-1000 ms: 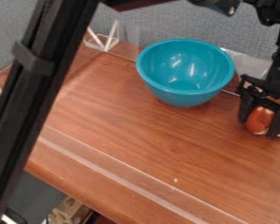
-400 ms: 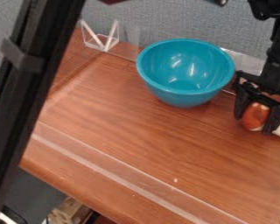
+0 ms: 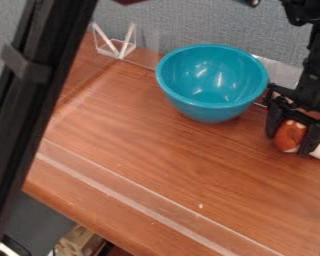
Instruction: Put the mushroom in the blue bowl
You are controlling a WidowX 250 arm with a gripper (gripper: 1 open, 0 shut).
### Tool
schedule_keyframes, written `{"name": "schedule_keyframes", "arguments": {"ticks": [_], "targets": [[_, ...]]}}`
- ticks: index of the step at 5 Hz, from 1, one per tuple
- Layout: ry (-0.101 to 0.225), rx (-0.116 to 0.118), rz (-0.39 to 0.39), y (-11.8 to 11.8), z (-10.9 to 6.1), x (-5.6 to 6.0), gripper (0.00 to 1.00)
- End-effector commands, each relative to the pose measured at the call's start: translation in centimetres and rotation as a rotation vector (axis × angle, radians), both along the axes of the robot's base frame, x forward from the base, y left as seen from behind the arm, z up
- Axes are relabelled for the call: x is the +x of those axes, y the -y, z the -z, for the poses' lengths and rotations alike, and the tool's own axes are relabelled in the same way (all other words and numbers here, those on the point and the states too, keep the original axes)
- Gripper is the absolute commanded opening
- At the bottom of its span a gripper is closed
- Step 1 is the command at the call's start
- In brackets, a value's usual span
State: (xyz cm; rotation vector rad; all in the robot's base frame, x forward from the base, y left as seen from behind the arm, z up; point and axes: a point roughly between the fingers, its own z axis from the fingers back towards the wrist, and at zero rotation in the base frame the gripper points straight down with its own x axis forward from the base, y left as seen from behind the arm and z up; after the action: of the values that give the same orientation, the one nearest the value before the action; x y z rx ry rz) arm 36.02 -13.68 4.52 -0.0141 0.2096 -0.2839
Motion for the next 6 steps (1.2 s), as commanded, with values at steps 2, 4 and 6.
{"name": "schedule_keyframes", "arguments": {"ticks": [2,4,6], "targets": [[0.125,-0.046,-0.007,-0.6,-5.0,0.6,0.0],[0.137,-0.053,0.001,-0.9,-5.6,0.3,0.0],[0.149,-0.06,0.002,-1.4,-6.1,-0.1,0.0]]}}
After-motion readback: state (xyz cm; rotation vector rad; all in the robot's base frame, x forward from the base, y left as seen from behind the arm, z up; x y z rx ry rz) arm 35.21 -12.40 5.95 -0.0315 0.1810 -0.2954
